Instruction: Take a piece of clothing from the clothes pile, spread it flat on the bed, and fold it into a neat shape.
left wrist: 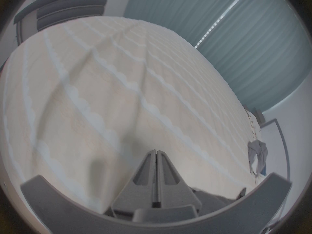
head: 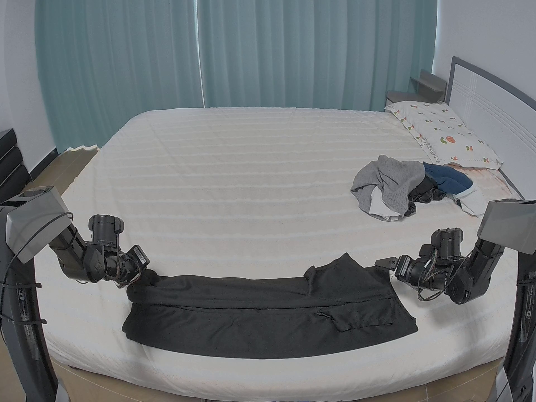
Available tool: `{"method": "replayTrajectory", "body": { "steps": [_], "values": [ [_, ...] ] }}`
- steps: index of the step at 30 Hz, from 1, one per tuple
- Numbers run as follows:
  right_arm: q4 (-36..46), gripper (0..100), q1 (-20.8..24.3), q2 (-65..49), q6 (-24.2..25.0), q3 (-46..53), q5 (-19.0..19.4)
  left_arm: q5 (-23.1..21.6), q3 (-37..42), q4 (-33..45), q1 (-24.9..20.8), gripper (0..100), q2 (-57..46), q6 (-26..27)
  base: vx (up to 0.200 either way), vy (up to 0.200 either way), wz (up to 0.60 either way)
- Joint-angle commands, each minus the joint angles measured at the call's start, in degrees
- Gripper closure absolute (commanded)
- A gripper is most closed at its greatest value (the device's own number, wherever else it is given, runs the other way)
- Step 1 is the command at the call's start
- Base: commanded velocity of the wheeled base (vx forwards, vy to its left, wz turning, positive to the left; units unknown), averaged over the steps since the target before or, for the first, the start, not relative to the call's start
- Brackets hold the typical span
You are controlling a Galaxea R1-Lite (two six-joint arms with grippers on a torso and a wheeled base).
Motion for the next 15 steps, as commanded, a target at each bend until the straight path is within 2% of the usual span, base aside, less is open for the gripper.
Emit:
{"method": "replayTrajectory", "body": {
  "steps": [1, 5, 15],
  "values": [
    [0.0, 0, -0.1, 0.3, 0.0, -0.5, 0.0, 2.6, -1.1, -0.2, 1.4, 100, 0.1, -0.4, 0.0, 0.0, 0.0],
    [0.9, 0, -0.1, 0.7, 0.0, -1.4, 0.0, 5.7, -1.1, -0.3, 1.8, 100, -0.6, 0.3, 0.0, 0.0, 0.0],
    [3.6, 0, 0.2, 0.9, 3.0, -4.4, -0.1, 5.9, -1.0, -0.3, 1.9, 100, -0.7, 0.3, 0.0, 0.0, 0.0]
  ]
}}
